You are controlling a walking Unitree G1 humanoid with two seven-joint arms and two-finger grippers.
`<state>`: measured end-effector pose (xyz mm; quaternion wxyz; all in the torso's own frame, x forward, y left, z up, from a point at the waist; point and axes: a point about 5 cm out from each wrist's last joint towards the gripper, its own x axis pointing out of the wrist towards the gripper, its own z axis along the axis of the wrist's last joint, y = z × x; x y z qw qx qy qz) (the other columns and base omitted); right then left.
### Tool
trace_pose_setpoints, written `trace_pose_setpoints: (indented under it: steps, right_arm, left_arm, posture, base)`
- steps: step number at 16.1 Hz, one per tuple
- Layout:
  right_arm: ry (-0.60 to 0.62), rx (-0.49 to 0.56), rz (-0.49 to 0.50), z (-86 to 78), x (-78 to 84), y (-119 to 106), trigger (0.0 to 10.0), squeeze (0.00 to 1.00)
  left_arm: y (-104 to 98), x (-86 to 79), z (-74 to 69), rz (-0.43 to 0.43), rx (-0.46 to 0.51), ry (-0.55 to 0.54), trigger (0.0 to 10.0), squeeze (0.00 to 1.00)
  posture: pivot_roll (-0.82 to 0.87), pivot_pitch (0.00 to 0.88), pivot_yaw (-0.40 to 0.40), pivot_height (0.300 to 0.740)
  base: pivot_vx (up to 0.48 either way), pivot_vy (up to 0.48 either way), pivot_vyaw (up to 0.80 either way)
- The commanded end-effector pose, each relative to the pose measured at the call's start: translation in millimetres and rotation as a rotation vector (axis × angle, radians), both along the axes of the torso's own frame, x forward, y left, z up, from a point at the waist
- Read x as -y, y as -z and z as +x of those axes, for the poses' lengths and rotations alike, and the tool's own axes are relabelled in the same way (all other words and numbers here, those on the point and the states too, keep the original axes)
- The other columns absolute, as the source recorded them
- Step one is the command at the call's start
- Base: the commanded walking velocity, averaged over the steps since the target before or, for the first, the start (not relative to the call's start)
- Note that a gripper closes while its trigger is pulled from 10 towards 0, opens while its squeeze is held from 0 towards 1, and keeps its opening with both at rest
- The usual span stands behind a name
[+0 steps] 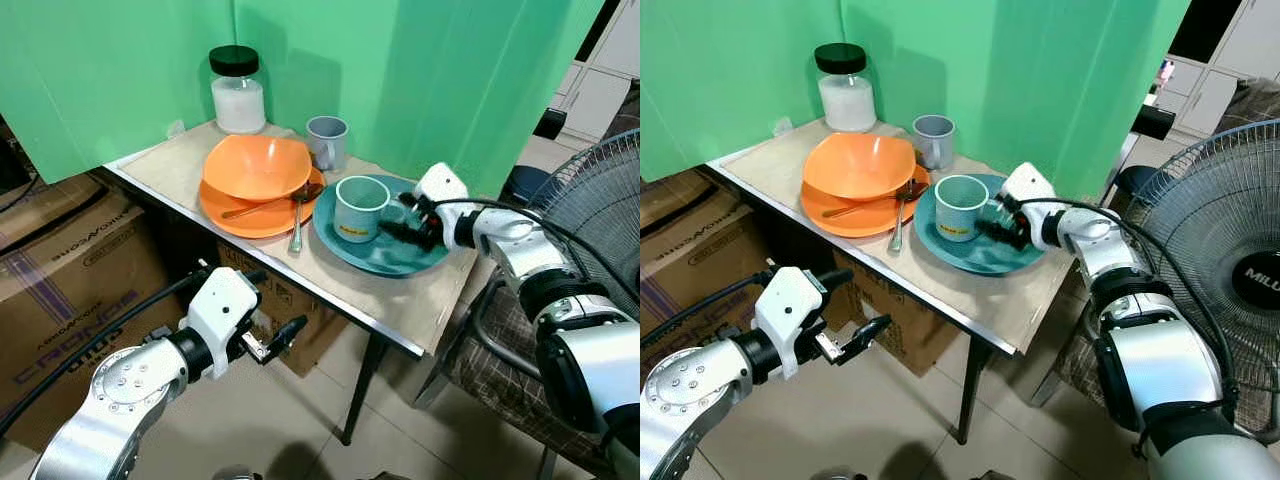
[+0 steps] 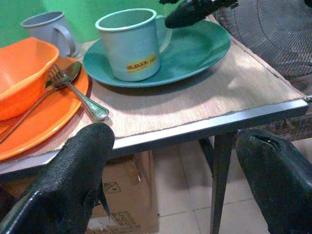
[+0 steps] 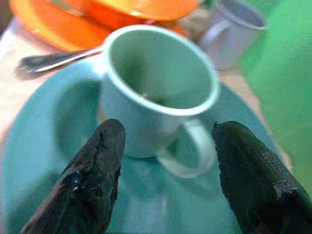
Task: Setting the table
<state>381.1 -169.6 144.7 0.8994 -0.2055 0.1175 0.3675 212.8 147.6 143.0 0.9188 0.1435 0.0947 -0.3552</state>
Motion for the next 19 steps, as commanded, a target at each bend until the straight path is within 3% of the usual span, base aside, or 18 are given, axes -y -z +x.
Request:
trace_pose_setpoints:
  steps: [1,4,6,9,11,14,16,19]
  right_arm:
    - [0.044,0.012,0.031,2.8,4.1,-5,10.0,0.00]
    - [0.078,0.000,0.005,3.3,-1.1,1,10.0,0.00]
    - [0.081,-0.016,-0.011,2.2,-12.9,10,10.0,0.00]
    - [0.089,-0.034,0.020,1.4,-21.6,15,10.0,0.00]
    - [0.027,-0.071,0.049,-3.2,-28.0,20,10.0,0.00]
    - [-0.034,-0.093,0.075,-6.4,-22.6,19,10.0,0.00]
    - [-0.114,-0.117,0.075,-10.6,-10.6,15,10.0,0.00]
    - [-0.169,-0.107,0.178,-8.9,-6.2,-2,10.0,0.00]
  left_arm:
    - [-6,1.8,1.0,0.005,0.019,0.022,10.0,0.00]
    - [-5,1.6,2.1,0.008,0.018,0.026,10.0,0.00]
    - [-5,1.0,2.9,0.012,0.016,0.032,10.0,0.00]
    - [-5,1.1,2.7,0.013,0.016,0.035,10.0,0.00]
    - [-6,0.5,1.8,0.013,0.013,0.037,10.0,0.00]
    - [-6,0.0,-0.4,0.010,0.011,0.032,10.0,0.00]
    - [-6,-0.2,-2.0,0.009,0.012,0.032,10.0,0.00]
    - [-6,-1.0,-2.3,0.011,0.013,0.040,10.0,0.00]
  posture:
    - [0.13,0.000,-0.030,0.740]
    - [0.13,0.000,-0.027,0.740]
    - [0.13,0.000,-0.024,0.740]
    - [0.13,0.000,-0.024,0.740]
    - [0.15,0.000,-0.027,0.740]
    - [0.16,0.000,-0.037,0.740]
    - [0.15,0.000,-0.035,0.740]
    - [0.15,0.000,-0.025,0.740]
  base:
    - [0.000,0.000,0.00]
    - [0.000,0.000,0.00]
    - [0.000,0.000,0.00]
    - [0.000,0.000,0.00]
    - [0.000,0.000,0.00]
    - [0.000,0.000,0.00]
    - [0.000,0.000,0.00]
    - [0.000,0.000,0.00]
